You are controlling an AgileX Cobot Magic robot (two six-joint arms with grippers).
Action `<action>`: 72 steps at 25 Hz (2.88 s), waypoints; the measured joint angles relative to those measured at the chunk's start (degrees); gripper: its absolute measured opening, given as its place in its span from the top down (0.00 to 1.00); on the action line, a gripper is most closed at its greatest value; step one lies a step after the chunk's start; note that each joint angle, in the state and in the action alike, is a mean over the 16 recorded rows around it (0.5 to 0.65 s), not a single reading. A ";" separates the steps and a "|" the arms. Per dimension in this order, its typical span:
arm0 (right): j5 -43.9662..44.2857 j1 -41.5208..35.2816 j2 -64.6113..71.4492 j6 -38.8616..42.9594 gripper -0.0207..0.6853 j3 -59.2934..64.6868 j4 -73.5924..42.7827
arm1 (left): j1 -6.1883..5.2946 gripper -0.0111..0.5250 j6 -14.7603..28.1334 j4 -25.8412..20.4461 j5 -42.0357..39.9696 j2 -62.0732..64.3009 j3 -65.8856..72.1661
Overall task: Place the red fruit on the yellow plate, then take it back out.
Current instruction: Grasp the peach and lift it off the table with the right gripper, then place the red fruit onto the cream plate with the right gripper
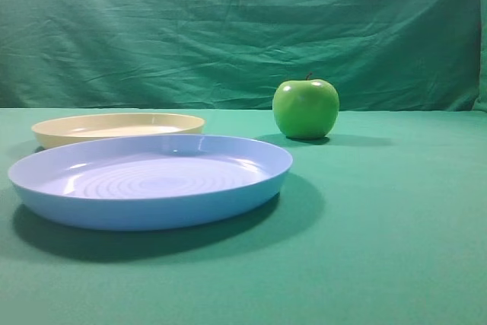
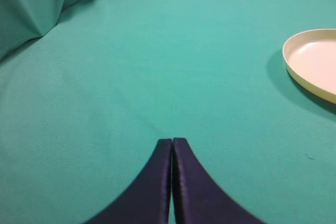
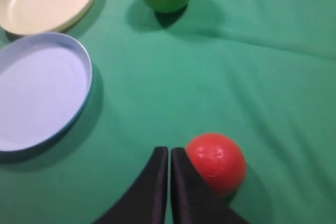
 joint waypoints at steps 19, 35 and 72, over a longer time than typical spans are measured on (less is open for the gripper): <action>-7.89 12.49 20.98 9.05 0.61 -1.80 -18.54 | 0.00 0.98 0.00 0.00 0.00 0.00 0.00; -13.58 12.55 34.54 17.28 0.08 -2.24 -27.27 | 0.00 0.98 0.00 0.00 0.00 0.00 0.00; -13.90 22.02 47.05 13.84 0.69 -39.14 -17.94 | 0.00 0.98 0.00 0.00 0.00 0.00 0.00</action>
